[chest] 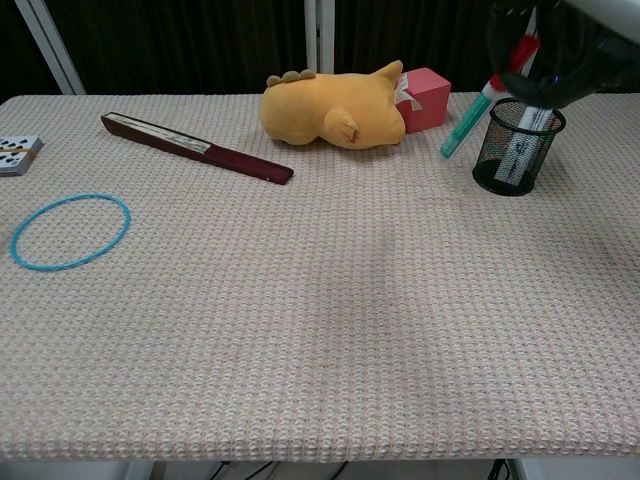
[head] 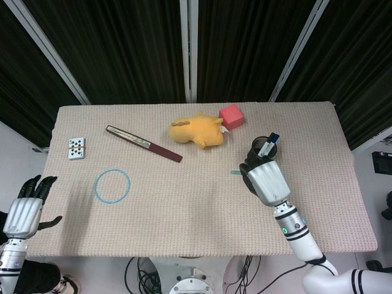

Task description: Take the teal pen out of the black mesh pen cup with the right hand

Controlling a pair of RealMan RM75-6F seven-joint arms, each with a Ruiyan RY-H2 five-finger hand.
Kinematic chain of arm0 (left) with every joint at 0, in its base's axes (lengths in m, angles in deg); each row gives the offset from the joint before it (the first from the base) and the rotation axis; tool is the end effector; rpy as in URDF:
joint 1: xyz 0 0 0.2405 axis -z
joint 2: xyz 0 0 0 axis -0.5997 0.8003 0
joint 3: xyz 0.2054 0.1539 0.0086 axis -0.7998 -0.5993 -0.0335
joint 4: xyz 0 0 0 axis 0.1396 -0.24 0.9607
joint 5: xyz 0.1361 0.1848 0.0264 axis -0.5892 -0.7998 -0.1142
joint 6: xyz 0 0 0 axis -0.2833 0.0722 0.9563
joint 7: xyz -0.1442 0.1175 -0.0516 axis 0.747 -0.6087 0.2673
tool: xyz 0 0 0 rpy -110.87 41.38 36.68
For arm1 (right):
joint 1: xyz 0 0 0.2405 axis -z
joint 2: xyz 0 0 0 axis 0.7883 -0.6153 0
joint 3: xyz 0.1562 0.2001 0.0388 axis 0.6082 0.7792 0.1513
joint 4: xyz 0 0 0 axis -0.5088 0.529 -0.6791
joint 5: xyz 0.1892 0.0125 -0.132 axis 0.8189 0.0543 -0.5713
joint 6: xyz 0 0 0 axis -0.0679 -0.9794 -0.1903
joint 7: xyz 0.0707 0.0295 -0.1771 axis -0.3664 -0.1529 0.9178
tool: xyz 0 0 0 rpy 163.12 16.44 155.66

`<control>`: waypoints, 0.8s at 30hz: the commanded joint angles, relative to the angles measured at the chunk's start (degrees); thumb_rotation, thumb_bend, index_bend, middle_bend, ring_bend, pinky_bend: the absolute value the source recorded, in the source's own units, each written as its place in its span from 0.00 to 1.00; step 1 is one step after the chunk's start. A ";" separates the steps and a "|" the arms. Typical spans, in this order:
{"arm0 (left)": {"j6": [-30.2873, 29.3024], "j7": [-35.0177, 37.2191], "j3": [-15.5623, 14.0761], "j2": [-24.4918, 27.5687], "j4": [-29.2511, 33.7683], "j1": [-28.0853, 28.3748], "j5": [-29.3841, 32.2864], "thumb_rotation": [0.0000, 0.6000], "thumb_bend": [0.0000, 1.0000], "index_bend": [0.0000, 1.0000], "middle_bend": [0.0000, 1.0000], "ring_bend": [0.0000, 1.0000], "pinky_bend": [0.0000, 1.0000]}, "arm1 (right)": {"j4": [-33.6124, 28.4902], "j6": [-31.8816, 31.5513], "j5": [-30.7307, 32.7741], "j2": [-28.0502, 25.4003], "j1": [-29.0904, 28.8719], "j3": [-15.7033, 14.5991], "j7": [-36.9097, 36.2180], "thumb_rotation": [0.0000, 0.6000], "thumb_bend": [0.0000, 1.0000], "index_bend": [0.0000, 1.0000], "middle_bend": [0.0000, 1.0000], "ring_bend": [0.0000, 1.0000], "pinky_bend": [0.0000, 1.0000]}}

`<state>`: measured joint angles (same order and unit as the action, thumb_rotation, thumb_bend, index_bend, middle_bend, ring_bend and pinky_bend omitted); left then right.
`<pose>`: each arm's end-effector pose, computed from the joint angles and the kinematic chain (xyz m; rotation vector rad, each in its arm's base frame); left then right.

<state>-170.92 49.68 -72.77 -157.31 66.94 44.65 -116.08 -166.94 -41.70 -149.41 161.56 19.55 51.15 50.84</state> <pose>-0.3369 0.2439 0.1106 -1.4669 -0.8858 -0.8391 -0.1011 -0.3250 0.0294 1.7510 -0.5547 1.0901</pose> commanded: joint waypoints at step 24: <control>1.66 0.35 0.25 -0.10 -1.32 0.17 1.38 1.00 0.11 0.10 0.08 0.00 0.09 | 10.02 8.77 6.52 0.68 2.57 -3.77 -7.75 1.00 0.20 0.01 0.03 0.00 0.03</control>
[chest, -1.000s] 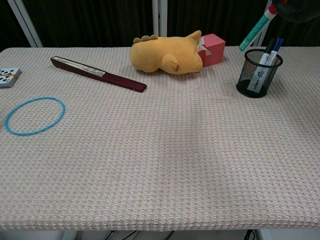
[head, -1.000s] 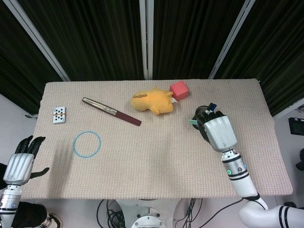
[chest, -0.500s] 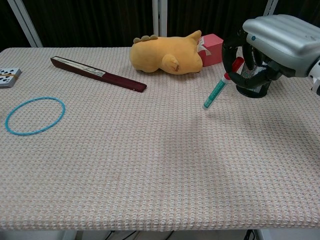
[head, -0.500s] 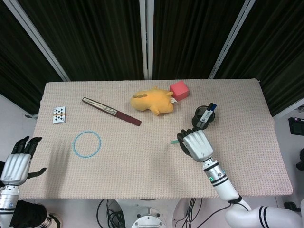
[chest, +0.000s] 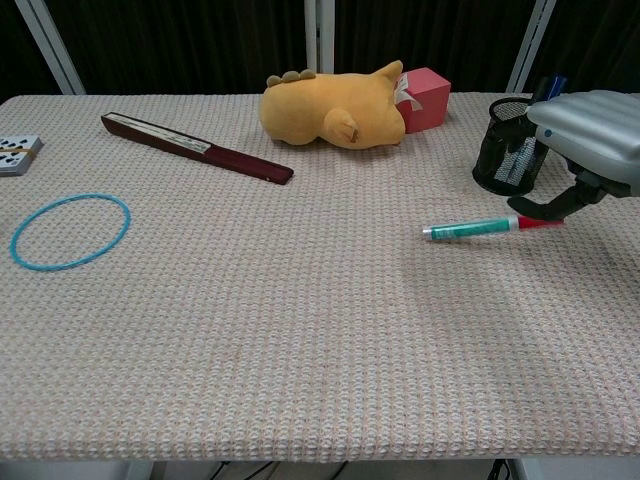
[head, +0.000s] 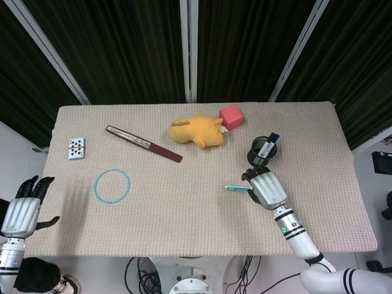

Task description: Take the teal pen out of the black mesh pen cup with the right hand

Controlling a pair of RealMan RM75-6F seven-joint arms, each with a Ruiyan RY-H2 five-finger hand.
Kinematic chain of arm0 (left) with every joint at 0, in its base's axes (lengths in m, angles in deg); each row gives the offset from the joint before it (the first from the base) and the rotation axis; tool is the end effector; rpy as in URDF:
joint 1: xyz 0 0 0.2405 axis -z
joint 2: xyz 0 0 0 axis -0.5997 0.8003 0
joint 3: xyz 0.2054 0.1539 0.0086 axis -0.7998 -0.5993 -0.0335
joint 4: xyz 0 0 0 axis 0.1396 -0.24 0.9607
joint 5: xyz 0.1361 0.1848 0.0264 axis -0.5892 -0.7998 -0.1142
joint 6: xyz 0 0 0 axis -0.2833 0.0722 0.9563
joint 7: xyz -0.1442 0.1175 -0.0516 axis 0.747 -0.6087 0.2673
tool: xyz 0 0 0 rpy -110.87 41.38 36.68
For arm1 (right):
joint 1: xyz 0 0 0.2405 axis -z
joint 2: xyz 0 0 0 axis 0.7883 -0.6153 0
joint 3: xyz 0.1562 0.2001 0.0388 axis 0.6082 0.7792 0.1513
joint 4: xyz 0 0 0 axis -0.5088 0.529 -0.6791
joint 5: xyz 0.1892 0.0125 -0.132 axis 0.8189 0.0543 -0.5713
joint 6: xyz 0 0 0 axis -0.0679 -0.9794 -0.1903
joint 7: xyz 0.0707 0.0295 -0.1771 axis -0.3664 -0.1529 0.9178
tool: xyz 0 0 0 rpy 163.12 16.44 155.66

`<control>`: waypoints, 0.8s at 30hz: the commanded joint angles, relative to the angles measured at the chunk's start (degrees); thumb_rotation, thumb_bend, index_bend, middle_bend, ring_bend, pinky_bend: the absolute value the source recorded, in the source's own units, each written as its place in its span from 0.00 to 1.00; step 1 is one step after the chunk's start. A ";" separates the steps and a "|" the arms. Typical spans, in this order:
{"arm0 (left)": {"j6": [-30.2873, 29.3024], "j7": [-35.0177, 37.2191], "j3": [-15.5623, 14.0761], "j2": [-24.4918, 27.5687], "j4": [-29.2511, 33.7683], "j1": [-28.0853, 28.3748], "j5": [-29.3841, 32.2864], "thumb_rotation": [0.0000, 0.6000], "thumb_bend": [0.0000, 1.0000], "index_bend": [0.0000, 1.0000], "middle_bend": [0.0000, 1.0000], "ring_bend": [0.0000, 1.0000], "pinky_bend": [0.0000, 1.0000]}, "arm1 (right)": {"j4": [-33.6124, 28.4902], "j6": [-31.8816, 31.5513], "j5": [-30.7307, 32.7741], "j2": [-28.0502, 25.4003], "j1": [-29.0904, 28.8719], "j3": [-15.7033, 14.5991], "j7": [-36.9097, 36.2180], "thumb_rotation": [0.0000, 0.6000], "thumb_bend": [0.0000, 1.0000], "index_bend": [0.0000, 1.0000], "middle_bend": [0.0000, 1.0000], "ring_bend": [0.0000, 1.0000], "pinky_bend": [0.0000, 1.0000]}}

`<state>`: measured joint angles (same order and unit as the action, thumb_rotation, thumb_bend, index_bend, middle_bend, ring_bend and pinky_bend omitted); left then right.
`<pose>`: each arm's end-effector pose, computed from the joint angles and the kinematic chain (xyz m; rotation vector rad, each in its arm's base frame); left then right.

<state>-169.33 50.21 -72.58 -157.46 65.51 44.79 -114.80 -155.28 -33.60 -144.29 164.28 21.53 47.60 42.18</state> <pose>-0.3474 0.2460 0.1108 -1.4609 -0.9017 -0.8050 -0.1810 -0.3317 -0.0157 1.8224 -0.7630 0.8788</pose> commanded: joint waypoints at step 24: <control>-2.42 -0.04 1.50 -0.70 -1.03 1.28 -2.29 1.00 0.11 0.10 0.09 0.00 0.09 | 2.14 -21.87 -1.75 -15.94 20.83 -1.97 -18.16 1.00 0.18 0.00 0.00 0.00 0.00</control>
